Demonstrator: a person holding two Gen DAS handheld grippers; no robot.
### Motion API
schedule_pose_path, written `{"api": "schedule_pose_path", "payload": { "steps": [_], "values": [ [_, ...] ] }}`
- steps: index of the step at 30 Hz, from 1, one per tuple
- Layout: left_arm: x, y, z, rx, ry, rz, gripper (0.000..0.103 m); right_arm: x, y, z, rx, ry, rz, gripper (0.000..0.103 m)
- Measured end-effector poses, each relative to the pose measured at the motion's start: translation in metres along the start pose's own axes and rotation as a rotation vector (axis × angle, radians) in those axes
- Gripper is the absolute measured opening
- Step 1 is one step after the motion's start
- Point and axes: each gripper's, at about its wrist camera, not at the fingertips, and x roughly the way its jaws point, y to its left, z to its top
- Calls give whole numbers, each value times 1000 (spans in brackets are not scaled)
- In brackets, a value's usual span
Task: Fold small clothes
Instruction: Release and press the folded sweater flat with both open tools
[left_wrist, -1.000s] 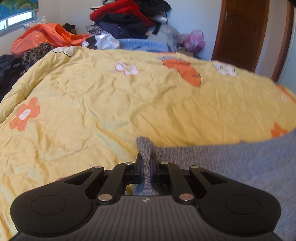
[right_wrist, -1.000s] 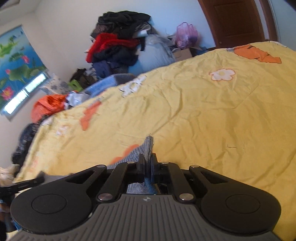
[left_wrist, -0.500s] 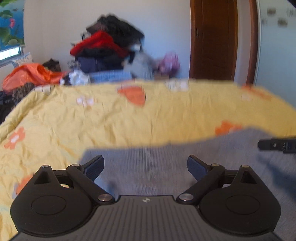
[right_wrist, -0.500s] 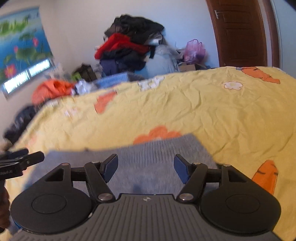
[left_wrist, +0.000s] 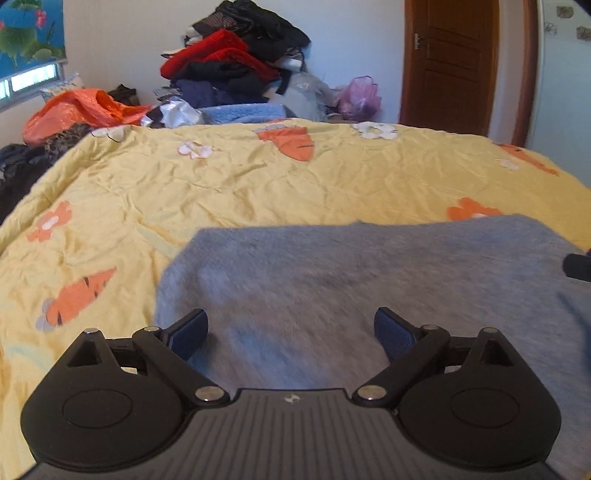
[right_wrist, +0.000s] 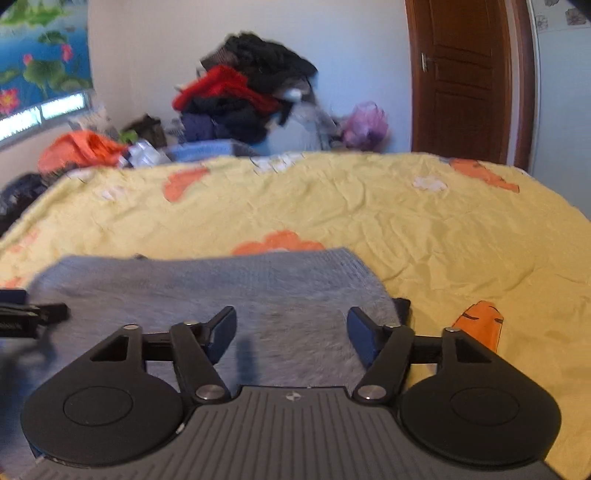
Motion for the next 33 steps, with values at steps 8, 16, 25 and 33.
{"api": "schedule_pose_path", "payload": {
  "steps": [8, 16, 25, 33],
  "values": [
    [2, -1, -27, -13, -29, -26, 99, 21, -22, -28, 13, 105, -78, 95],
    [5, 2, -25, -23, -24, -35, 101, 7, -8, -12, 74, 111, -80, 88],
    [4, 2, -26, -23, -24, -38, 102, 34, 26, -18, -138, 156, -112, 102],
    [5, 2, -27, -27, -23, -41, 103, -3, -38, -8, 100, 78, -184, 93]
  ]
}}
